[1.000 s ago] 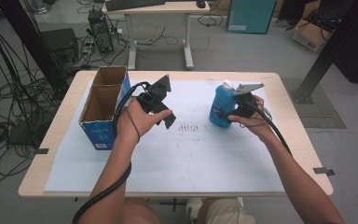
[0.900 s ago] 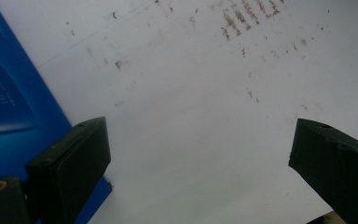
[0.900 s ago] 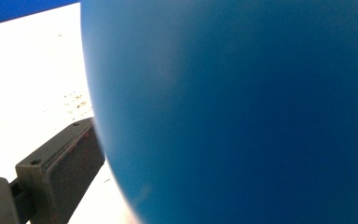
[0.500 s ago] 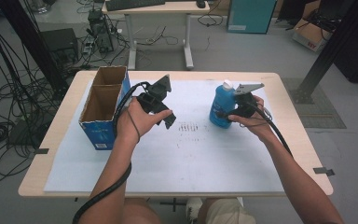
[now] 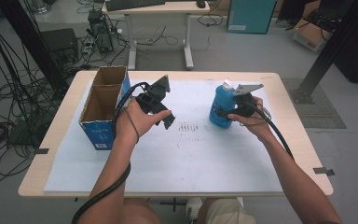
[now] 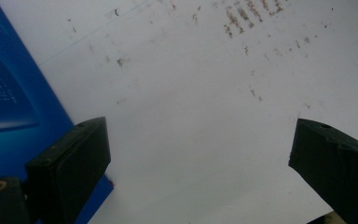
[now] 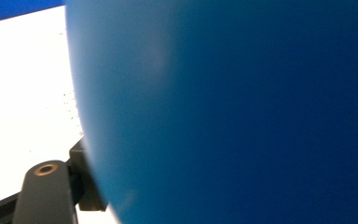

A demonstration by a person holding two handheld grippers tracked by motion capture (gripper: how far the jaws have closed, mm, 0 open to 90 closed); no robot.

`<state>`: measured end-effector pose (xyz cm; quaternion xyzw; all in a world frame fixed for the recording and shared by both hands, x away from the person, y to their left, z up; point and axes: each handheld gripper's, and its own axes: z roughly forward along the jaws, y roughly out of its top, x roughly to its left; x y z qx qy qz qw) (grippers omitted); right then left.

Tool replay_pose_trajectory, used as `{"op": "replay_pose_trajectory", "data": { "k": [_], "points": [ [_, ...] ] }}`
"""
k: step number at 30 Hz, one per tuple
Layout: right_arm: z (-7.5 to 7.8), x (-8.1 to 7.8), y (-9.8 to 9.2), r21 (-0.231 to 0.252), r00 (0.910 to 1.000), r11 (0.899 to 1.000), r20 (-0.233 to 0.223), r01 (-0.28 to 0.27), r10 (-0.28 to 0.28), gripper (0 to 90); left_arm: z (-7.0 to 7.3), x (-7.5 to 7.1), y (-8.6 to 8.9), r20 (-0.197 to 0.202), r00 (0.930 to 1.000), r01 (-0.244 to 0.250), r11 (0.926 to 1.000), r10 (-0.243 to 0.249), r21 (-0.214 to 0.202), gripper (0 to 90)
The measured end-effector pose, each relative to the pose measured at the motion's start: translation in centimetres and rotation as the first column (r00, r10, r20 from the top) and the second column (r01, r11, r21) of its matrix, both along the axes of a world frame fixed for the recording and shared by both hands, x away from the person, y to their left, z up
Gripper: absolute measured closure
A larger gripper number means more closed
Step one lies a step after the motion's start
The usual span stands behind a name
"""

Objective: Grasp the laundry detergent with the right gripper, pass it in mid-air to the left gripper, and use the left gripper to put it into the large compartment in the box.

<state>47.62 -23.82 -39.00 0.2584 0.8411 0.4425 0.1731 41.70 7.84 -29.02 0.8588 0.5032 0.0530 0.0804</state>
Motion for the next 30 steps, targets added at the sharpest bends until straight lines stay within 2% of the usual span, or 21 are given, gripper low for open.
{"op": "replay_pose_trajectory", "data": {
  "k": [5,14,30],
  "points": [
    [-0.09,0.12,0.00,-0.001,0.9999,1.000,0.010,-0.006,0.006,28.9,-0.06,0.02,0.01,-0.007,1.0000,0.001,1.0000,-0.001,0.001,5.5],
    [-0.48,0.25,-0.18,0.013,0.9998,1.000,0.002,-0.022,0.022,38.7,-0.19,0.11,0.04,-0.006,1.0000,-0.001,1.0000,0.001,-0.001,5.5],
    [-0.53,0.31,-0.27,0.028,0.9996,0.999,-0.014,-0.026,0.026,41.5,-0.05,0.07,-0.04,-0.002,1.0000,0.001,1.0000,-0.001,0.000,5.5]
  ]
}}
